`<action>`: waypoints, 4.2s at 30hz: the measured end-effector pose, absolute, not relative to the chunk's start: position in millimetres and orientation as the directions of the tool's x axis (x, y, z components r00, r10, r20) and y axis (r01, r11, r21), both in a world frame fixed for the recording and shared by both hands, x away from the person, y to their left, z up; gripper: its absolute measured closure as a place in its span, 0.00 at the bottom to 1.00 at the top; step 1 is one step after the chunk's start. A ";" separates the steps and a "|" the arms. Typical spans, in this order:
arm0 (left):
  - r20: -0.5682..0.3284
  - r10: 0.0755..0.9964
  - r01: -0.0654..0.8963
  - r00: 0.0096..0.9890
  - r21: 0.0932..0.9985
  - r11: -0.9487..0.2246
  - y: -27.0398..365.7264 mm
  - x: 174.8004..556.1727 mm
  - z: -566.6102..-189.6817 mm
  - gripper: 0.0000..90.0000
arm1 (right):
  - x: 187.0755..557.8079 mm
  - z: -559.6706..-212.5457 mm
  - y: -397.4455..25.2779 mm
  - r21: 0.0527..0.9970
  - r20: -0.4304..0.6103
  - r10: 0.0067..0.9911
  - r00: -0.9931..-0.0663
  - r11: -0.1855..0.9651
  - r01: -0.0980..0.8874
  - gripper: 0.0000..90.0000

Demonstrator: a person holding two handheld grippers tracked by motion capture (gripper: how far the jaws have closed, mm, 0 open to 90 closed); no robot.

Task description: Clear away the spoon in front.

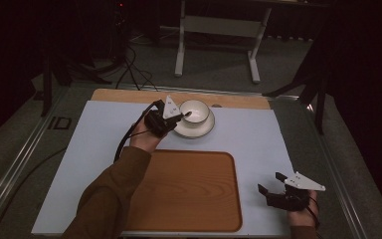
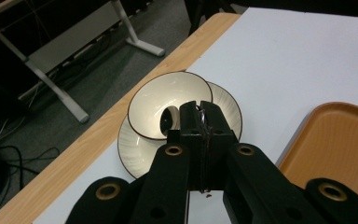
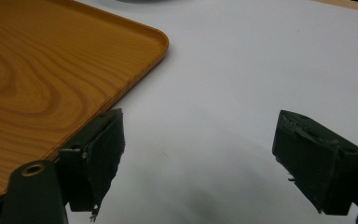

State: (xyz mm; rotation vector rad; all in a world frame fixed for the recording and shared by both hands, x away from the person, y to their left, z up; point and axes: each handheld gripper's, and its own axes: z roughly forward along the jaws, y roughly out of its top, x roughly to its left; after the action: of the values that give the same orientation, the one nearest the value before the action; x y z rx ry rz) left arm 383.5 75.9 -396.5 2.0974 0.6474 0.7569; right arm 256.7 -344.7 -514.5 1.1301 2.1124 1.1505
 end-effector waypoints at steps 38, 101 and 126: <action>0.255 0.703 0.196 0.664 0.848 -0.492 134.5 347.9 -399.5 0.99 | 256.2 -514.0 -345.1 0.848 -0.026 0.840 -0.543 0.306 0.433 0.19; 0.249 0.754 0.231 0.608 0.853 -0.469 199.7 295.9 -421.3 0.99 | 256.3 -513.9 -345.2 0.847 -0.024 0.842 -0.540 0.304 0.435 0.19; 0.230 0.758 0.263 0.610 0.844 -0.468 209.2 275.9 -435.8 0.99 | 256.6 -514.7 -342.6 0.844 -0.027 0.836 -0.548 0.313 0.436 0.19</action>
State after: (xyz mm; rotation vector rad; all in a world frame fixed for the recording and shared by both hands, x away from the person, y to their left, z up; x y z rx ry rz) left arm 275.9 209.2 -435.8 2.0202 0.8047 0.7699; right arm 256.6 -342.6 -514.7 1.1243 2.1190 1.1444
